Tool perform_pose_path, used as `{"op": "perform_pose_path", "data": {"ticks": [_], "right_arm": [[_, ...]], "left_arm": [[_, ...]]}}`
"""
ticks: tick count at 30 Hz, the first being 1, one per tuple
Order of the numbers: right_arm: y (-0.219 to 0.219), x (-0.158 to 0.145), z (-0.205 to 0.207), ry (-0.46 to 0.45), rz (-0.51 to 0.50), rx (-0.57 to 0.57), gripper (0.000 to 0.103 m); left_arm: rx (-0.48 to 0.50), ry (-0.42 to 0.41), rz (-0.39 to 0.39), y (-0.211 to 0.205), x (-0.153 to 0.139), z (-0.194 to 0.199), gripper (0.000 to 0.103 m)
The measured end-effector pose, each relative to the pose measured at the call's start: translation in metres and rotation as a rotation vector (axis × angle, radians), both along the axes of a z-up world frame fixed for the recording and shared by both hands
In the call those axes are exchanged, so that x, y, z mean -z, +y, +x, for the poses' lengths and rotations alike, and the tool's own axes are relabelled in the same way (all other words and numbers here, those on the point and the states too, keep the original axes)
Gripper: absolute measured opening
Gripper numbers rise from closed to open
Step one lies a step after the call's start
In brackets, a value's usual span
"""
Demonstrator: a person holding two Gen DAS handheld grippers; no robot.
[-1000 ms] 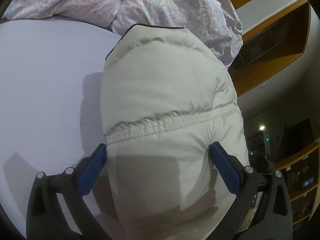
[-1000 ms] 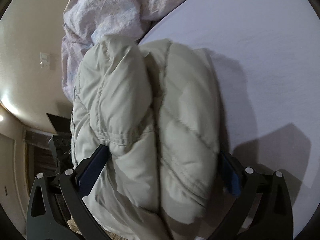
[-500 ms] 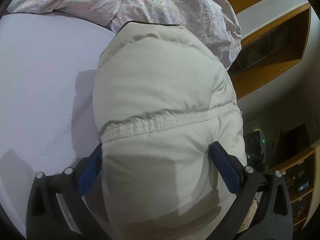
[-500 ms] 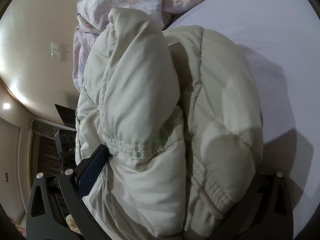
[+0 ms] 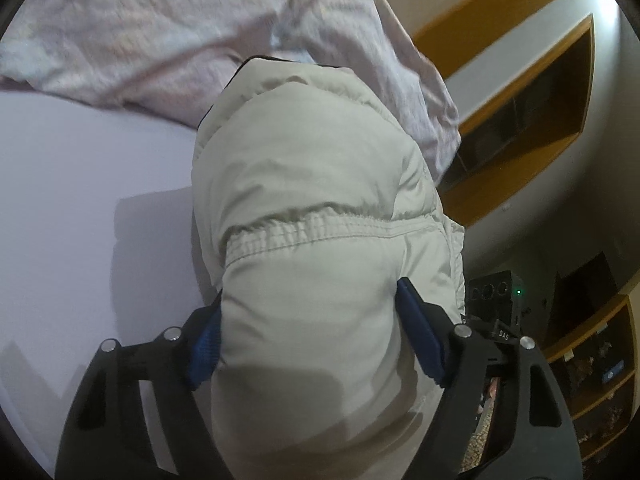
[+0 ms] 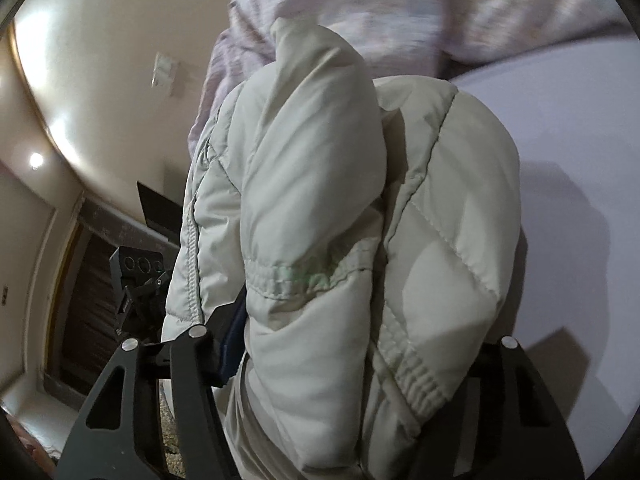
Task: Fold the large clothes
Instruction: 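Grasp the folded jacket bundle with the left gripper while the right gripper grasps it too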
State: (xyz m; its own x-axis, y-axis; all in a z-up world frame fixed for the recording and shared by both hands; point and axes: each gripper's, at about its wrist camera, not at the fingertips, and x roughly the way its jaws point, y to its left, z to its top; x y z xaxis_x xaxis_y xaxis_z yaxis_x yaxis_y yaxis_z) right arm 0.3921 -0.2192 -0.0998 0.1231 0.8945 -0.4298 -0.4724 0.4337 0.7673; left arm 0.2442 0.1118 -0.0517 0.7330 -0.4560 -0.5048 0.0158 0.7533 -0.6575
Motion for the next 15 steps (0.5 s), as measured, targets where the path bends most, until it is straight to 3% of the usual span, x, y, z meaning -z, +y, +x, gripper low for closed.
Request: {"op": "perform_pose_path", "data": {"ticks": [7, 15], "right_arm": [[0.060, -0.014, 0.021, -0.045, -0.039, -0.061, 0.060], [0.083, 0.010, 0.043, -0.014, -0.053, -0.039, 0.059]], "left_arm": [[-0.092, -0.014, 0.028, 0.050, -0.006, 0.000, 0.077], [-0.145, 0.014, 0.070, 0.088, 0.017, 0.020, 0.075]]}}
